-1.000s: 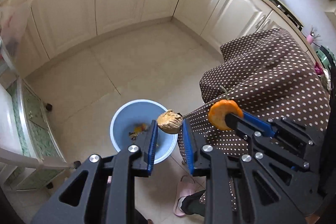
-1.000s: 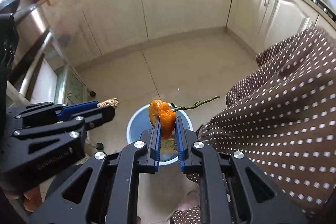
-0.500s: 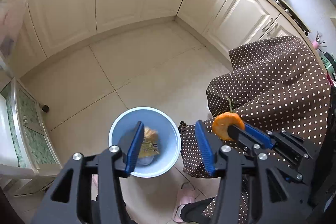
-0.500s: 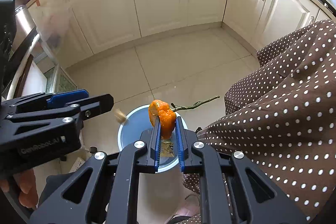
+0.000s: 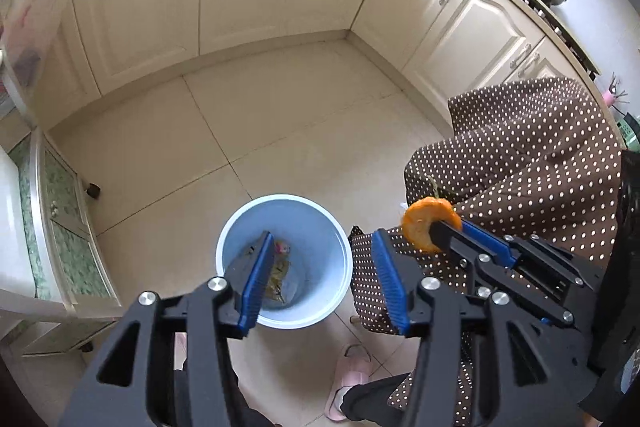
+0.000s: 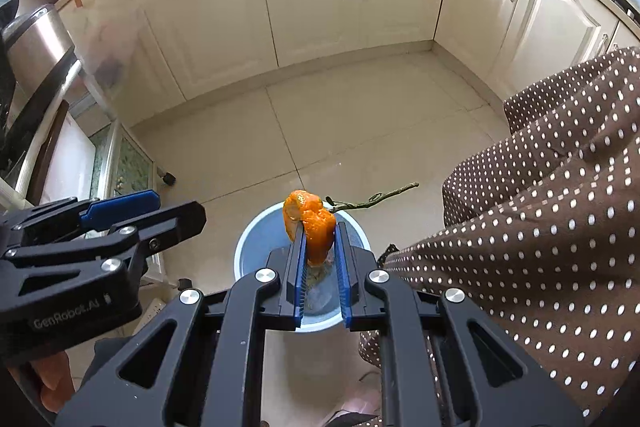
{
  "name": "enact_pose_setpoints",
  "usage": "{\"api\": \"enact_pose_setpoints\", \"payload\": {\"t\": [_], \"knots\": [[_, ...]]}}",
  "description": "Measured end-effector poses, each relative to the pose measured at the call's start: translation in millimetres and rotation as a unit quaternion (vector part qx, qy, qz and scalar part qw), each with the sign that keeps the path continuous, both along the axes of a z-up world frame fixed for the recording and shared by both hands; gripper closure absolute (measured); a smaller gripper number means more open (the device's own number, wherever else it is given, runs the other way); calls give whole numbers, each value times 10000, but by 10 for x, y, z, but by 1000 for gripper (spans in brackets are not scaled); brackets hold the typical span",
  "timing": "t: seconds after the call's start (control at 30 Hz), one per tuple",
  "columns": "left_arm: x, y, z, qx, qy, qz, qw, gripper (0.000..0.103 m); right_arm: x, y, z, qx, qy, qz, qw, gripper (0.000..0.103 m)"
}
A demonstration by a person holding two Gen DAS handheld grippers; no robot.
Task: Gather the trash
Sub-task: 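Carry cracker and orange peel over the bin and open both tools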
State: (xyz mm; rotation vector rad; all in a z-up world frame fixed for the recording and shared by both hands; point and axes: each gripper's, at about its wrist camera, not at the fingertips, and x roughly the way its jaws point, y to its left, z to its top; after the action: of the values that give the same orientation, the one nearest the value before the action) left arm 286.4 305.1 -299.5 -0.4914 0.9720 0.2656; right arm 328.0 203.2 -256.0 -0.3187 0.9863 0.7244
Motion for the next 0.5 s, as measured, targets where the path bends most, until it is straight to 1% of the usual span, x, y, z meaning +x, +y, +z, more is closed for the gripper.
{"api": "enact_pose_setpoints", "payload": {"t": [0.27,0.33,0.4,0.5], "knots": [[-99,69,212,46,-239,159,9996,53,59,105,222,301,-204,-18,9993,89],[-115,77,274,77,-293,188,9994,53,63,116,280,364,-283,-1,9989,76],[-131,65,335,123,-337,184,9992,53,67,108,330,367,-381,-24,9986,72],[-165,52,408,135,-385,143,9991,53,40,69,399,378,-426,-54,9984,71]]}}
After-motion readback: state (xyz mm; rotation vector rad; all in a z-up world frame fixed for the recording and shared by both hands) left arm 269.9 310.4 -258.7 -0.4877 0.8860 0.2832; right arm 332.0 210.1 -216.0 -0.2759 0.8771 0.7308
